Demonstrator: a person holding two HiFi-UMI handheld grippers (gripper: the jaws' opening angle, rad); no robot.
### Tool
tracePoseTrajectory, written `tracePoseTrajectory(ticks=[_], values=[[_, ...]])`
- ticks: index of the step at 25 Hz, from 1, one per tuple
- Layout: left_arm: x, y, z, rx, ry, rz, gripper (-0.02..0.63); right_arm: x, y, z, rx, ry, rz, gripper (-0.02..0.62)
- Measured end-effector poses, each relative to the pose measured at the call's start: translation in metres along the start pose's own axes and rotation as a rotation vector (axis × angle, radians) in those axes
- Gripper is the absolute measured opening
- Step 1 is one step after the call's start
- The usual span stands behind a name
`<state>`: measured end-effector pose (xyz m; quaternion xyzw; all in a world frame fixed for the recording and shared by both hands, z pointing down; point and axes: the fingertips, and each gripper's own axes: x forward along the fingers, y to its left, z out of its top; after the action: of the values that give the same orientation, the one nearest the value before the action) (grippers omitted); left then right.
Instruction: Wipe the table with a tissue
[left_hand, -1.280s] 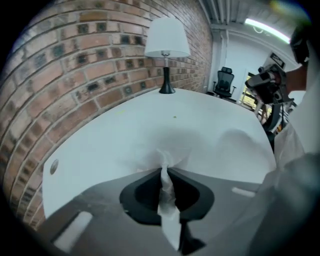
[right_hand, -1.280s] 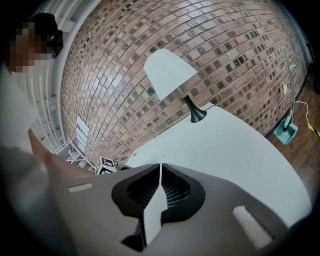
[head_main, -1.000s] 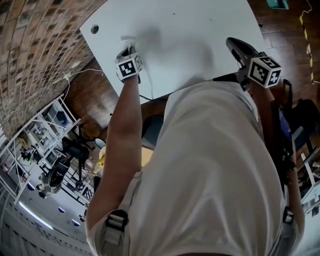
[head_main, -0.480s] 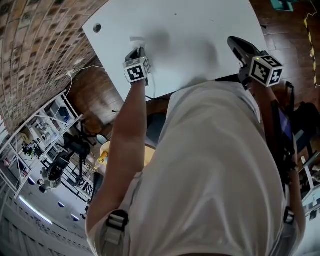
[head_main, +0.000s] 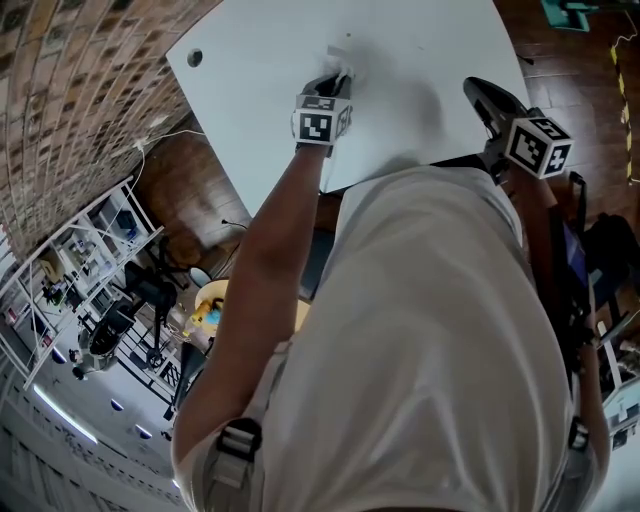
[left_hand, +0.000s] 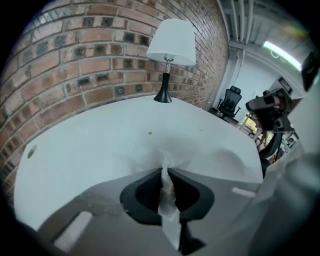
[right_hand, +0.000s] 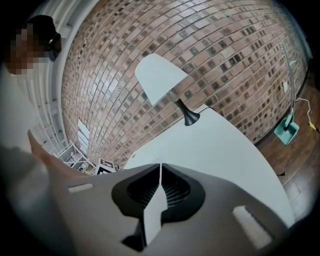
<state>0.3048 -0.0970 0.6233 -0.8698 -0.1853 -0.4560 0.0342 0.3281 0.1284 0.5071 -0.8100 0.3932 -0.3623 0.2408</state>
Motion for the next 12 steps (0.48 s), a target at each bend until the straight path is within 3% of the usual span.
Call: tracePoseTrajectory(ticks=[2, 7, 12], values=[[-0.001, -0.003, 0.002, 0.010, 0.001, -0.023, 0.023, -0.002, -0.001, 0.004, -0.005, 0.001, 0.005, 0.017], [-0.002, 0.053, 0.007, -0.057, -0.010, 0.142, 0.025, -0.013, -0.015, 0.013, -0.013, 0.008, 0.004, 0.018], [0.000, 0.096, 0.036, -0.148, -0.011, 0.281, 0.025, -0.033, -0.040, 0.015, -0.014, 0.013, -0.029, 0.017]])
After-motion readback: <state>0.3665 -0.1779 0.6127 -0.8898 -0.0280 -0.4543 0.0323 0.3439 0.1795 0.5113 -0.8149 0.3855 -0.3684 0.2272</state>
